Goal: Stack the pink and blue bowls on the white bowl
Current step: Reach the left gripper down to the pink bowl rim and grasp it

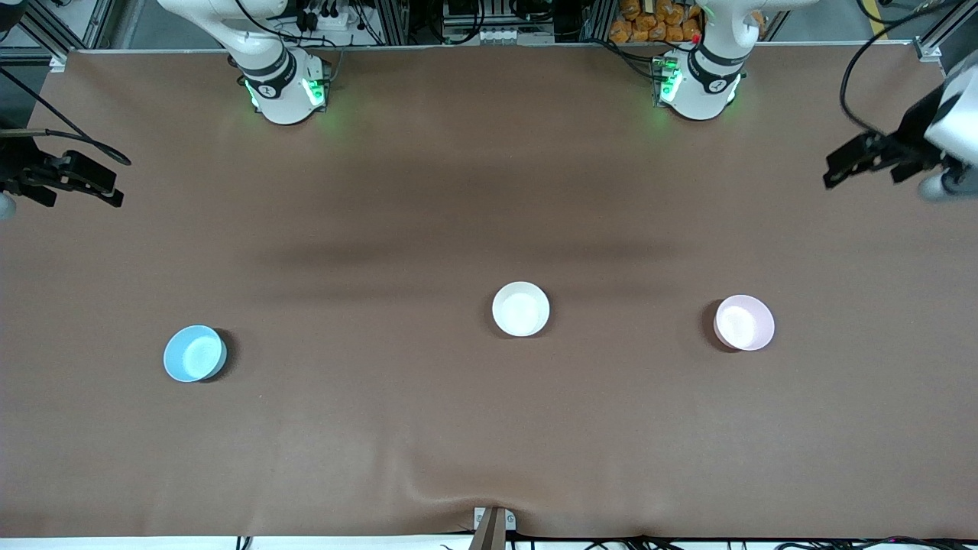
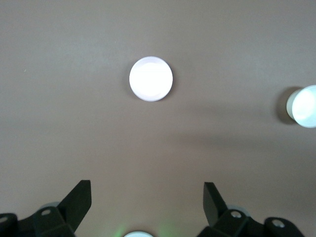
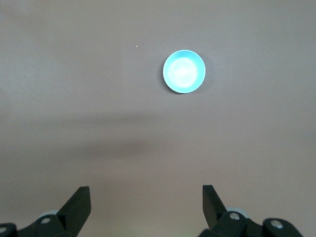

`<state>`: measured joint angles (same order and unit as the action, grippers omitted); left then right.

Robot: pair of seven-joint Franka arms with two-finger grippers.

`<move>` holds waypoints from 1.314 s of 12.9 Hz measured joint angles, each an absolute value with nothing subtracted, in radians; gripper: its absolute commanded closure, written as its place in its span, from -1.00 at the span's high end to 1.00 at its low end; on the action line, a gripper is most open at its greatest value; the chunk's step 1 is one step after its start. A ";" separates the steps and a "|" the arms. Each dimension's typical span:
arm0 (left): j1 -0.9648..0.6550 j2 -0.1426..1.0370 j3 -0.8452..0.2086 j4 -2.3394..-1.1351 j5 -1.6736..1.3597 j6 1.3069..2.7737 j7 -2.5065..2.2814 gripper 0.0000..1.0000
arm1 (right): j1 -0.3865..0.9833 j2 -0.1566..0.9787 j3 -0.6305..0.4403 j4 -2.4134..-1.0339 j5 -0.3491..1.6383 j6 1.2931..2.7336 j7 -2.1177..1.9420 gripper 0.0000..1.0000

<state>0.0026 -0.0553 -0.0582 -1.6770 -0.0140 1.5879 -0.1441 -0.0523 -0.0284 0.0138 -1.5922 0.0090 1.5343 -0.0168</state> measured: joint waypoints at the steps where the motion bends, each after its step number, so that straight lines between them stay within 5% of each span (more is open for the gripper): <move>1: 0.005 -0.044 -0.058 -1.730 -0.014 1.665 -0.144 1.00 | -0.052 -0.029 0.014 -1.592 0.009 1.534 -0.017 1.00; 6: 0.026 0.085 -0.056 -1.939 -0.014 2.031 -0.144 1.00 | -0.051 -0.029 0.014 -1.593 0.009 1.535 -0.017 1.00; 13: 0.154 0.378 -0.053 -2.043 -0.013 2.490 -0.034 1.00 | -0.051 -0.029 0.013 -1.595 0.009 1.539 -0.017 1.00; 17: 0.165 0.442 -0.059 -2.047 -0.013 2.549 -0.020 1.00 | -0.051 -0.029 0.013 -1.595 0.009 1.540 -0.017 1.00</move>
